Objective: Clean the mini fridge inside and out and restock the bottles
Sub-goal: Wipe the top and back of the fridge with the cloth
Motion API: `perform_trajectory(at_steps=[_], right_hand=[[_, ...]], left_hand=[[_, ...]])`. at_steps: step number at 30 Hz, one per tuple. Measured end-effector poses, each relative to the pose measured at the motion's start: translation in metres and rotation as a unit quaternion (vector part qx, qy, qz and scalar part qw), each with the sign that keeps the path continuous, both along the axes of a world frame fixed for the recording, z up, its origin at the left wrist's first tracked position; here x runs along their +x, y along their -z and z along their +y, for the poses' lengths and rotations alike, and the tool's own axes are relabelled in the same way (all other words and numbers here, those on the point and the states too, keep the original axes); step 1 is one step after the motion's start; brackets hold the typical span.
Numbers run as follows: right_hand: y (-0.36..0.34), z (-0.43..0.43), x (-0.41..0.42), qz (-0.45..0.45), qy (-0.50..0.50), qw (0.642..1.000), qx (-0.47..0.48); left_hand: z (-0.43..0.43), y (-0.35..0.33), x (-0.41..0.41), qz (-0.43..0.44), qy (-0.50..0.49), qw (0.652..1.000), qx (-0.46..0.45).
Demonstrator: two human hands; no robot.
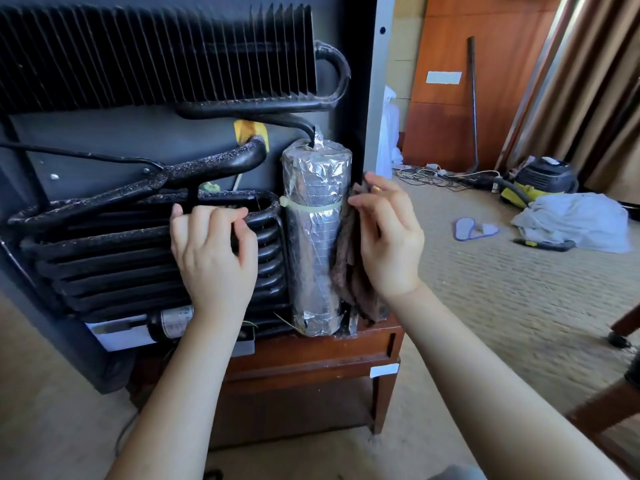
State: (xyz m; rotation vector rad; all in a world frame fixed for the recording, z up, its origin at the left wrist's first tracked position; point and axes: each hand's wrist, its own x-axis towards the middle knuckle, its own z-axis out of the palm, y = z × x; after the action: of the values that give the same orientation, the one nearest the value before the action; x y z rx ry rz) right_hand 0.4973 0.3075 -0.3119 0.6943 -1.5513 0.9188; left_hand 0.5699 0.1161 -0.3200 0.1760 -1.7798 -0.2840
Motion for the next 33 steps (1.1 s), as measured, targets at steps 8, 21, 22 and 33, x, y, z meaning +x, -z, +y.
perform_trajectory(at_steps=[8,21,22,33], right_hand=[[0.074,0.007,0.003,-0.064,0.010,0.997,0.031],[0.194,0.017,0.023,-0.212,0.011,0.974,0.074],[0.201,0.018,0.024,-0.225,0.014,0.971,0.081],[0.221,0.020,0.046,-0.303,-0.015,0.952,0.042]], left_hand=[[0.004,-0.002,0.005,-0.009,0.017,1.000,0.014],[0.008,-0.001,0.009,-0.021,0.020,0.999,0.019],[0.008,0.000,0.008,-0.020,0.019,0.999,0.017],[0.010,-0.001,0.004,-0.010,-0.002,1.000,0.021]])
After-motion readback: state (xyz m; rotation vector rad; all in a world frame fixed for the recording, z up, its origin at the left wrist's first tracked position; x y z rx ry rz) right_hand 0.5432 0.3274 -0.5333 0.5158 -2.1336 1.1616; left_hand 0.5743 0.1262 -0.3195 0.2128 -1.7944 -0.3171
